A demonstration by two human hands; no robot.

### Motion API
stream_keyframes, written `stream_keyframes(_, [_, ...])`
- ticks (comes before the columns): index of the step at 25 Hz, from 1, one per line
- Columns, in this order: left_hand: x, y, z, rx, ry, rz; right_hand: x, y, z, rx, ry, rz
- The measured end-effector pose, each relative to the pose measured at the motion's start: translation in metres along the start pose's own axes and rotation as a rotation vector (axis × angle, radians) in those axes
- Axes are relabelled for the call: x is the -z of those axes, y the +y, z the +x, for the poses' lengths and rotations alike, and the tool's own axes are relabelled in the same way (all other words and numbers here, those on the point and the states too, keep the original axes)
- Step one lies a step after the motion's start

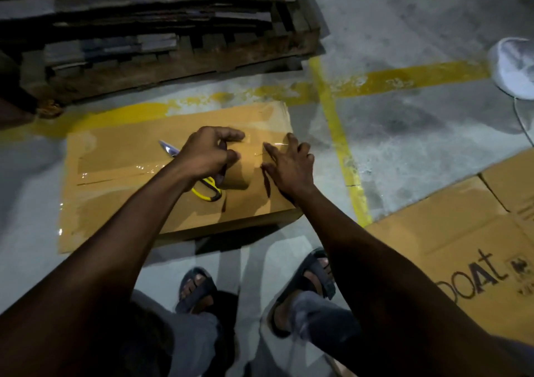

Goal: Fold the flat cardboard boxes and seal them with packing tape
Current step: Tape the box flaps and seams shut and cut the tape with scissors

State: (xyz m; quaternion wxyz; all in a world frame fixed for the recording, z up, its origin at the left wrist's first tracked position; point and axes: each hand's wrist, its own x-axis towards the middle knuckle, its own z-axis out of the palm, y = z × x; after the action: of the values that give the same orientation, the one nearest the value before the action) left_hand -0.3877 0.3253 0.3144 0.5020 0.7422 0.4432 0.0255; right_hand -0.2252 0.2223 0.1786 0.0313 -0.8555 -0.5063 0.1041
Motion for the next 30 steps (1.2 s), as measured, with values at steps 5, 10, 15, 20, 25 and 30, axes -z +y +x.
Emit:
stream_keyframes(5, [-0.018, -0.002, -0.004, 0.055, -0.027, -0.256, 0.005, 0.008, -0.012, 0.034, 0.136, 0.34])
stream_keyframes(10, [-0.057, 0.015, 0.063, 0.087, -0.079, -0.466, 0.017, 0.019, -0.018, -0.073, 0.245, 1.069])
stream_keyframes(15, [-0.079, 0.043, 0.136, 0.147, -0.065, -0.523, 0.036, 0.047, 0.024, -0.127, 0.258, 1.119])
stream_keyframes(20, [-0.065, 0.038, 0.206, 0.076, -0.042, -0.209, 0.031, 0.048, 0.075, -0.283, 0.415, 1.08])
stream_keyframes(25, [-0.058, 0.022, 0.238, 0.013, -0.179, 0.022, 0.031, 0.042, 0.087, -0.308, 0.453, 1.167])
stream_keyframes(30, [-0.048, 0.022, 0.246, 0.063, -0.277, 0.146, 0.035, 0.032, 0.093, -0.307, 0.495, 1.143])
